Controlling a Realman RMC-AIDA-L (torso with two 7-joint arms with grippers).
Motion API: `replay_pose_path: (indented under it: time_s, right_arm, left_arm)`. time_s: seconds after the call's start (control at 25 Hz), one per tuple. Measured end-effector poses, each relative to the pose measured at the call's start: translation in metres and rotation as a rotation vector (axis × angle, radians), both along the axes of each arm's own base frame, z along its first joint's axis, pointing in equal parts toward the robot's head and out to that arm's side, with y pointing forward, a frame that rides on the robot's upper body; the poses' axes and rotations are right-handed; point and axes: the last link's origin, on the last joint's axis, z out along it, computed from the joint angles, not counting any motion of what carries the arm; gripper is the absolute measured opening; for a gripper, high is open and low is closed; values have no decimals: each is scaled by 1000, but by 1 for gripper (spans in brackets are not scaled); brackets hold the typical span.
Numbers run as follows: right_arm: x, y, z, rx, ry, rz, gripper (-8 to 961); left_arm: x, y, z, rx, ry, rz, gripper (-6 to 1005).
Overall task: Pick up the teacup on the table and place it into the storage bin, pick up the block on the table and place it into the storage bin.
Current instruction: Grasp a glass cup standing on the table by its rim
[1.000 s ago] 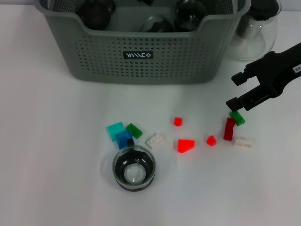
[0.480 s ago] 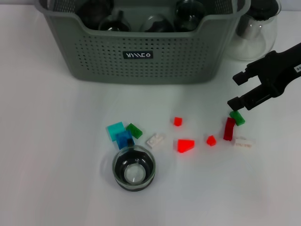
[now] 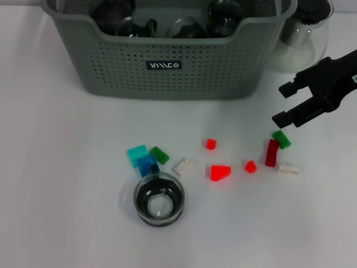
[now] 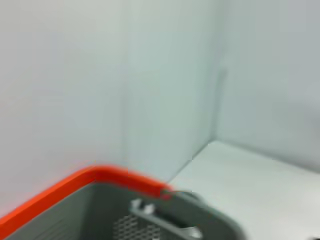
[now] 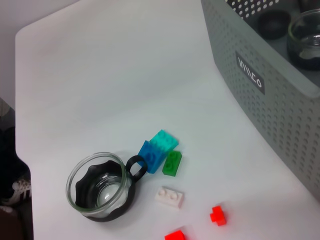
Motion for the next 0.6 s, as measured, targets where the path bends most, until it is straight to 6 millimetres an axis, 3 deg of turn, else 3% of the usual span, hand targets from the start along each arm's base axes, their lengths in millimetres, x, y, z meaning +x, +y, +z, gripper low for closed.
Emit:
replay_pose_path:
  time_s: [0.28,0.44,0.6]
  right_arm:
    - [-1,2,2,12,8,-8,915]
    - [-2,3,3,22,21,-14,914]
    - [-4,4,2,27,32,-19,912]
  left_arm:
    - [-20,-59,-1,-187,72,-154,707]
    - [-34,-80,-8,-324,133,-182,706]
    - [-48,-89,-18,-393,178,-197,704]
